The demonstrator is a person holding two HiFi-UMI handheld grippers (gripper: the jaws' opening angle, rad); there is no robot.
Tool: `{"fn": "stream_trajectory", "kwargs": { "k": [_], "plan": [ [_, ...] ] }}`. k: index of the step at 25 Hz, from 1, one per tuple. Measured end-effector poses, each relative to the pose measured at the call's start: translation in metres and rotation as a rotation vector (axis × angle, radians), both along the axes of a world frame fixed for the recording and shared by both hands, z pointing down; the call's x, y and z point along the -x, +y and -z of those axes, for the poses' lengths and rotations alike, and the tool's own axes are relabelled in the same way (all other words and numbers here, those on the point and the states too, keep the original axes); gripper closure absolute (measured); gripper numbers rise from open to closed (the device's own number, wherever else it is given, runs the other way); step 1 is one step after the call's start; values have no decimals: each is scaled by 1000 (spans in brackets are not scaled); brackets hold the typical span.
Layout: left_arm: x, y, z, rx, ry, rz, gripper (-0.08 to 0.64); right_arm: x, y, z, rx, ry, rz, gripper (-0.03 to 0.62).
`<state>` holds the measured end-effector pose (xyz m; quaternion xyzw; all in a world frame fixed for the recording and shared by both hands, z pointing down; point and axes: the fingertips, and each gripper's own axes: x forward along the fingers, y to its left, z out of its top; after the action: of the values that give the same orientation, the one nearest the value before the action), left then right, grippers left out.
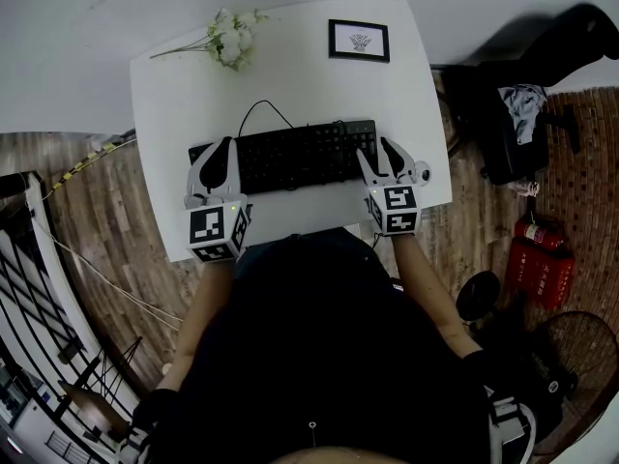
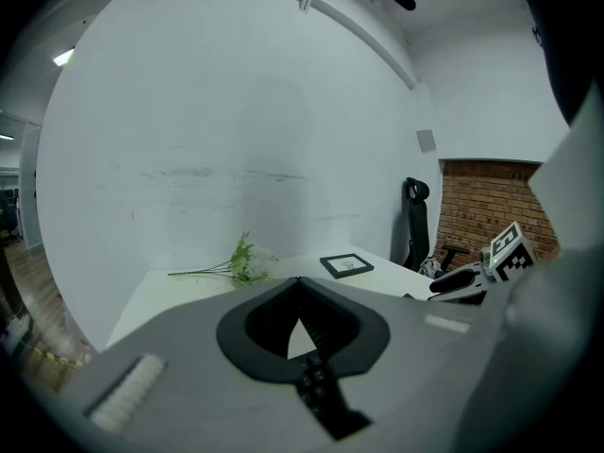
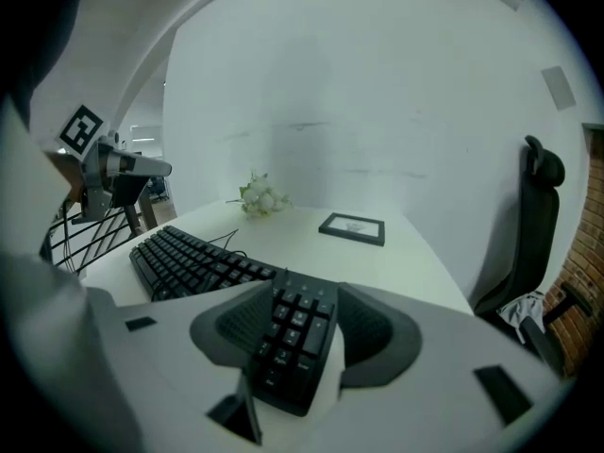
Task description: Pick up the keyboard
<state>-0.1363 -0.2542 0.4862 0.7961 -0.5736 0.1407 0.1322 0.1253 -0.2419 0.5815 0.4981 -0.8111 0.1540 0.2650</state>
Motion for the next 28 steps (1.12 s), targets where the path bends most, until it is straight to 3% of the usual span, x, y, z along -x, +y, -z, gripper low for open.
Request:
{"fn": "stream_trajectory", "kwargs": {
  "k": [19,28],
  "plan": [
    [17,6,-28,87,6,54,549,-7,9,-50,328,-152,-32,334],
    [22,8,-30,104,9,73,549,-8,8,-63,515,-189,-57,334]
  ]
}}
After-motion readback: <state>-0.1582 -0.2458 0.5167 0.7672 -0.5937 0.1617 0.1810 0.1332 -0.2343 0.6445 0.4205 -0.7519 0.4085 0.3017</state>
